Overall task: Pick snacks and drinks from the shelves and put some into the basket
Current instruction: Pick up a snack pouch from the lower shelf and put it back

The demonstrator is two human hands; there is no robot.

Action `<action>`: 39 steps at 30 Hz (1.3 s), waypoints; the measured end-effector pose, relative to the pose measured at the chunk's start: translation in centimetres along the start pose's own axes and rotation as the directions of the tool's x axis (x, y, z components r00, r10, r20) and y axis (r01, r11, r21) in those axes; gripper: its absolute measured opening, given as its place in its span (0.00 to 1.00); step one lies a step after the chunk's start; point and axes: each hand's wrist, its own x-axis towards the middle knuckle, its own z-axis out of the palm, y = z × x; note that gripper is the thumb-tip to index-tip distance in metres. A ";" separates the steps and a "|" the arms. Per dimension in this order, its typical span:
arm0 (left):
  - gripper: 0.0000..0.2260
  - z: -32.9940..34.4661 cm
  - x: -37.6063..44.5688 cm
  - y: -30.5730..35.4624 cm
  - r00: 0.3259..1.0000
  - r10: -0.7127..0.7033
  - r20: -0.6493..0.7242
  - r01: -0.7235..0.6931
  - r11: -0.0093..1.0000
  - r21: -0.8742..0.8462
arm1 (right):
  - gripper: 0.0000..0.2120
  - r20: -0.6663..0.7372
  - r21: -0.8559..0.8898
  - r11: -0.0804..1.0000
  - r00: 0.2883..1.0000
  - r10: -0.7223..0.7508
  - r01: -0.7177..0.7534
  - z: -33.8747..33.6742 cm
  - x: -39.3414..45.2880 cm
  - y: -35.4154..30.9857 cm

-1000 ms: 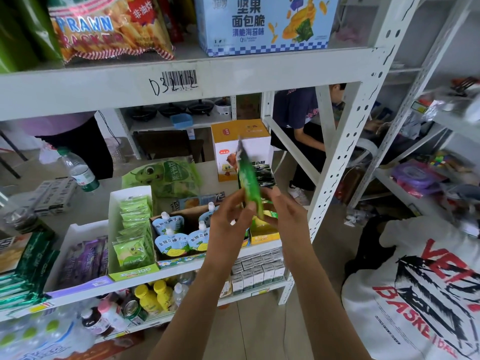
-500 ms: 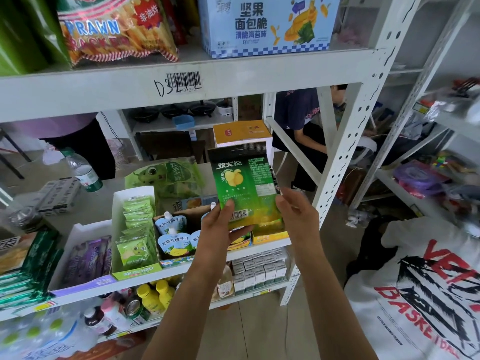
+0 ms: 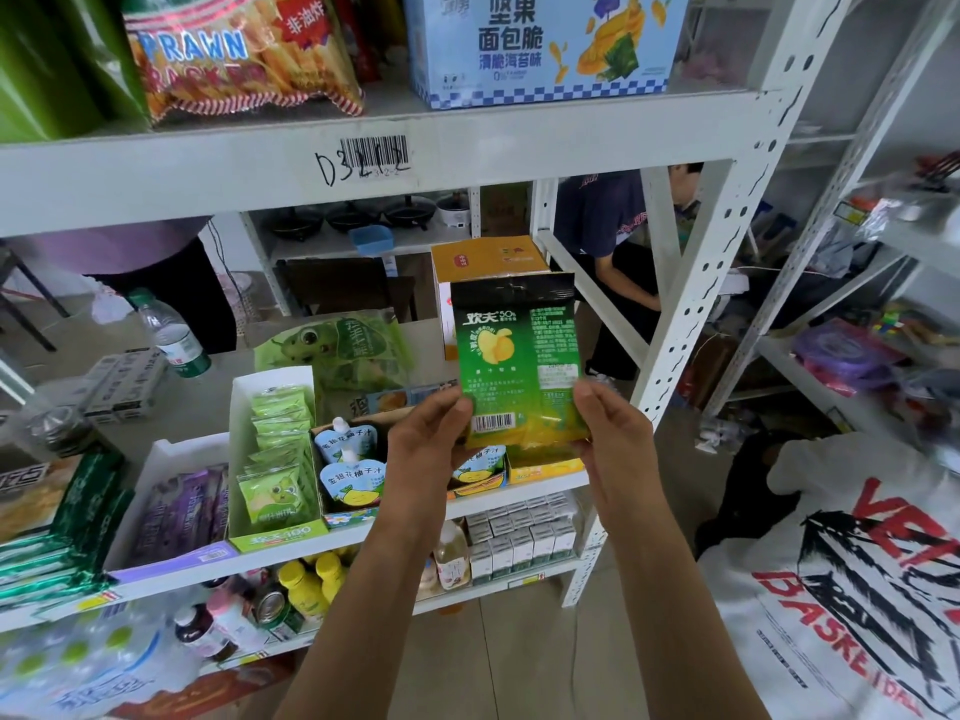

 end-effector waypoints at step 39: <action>0.06 -1.0 0.7 -0.3 0.998 -0.020 -0.054 0.016 0.997 -0.076 | 0.24 0.189 0.084 0.995 0.981 0.036 -0.052 0.3 -0.7 -0.7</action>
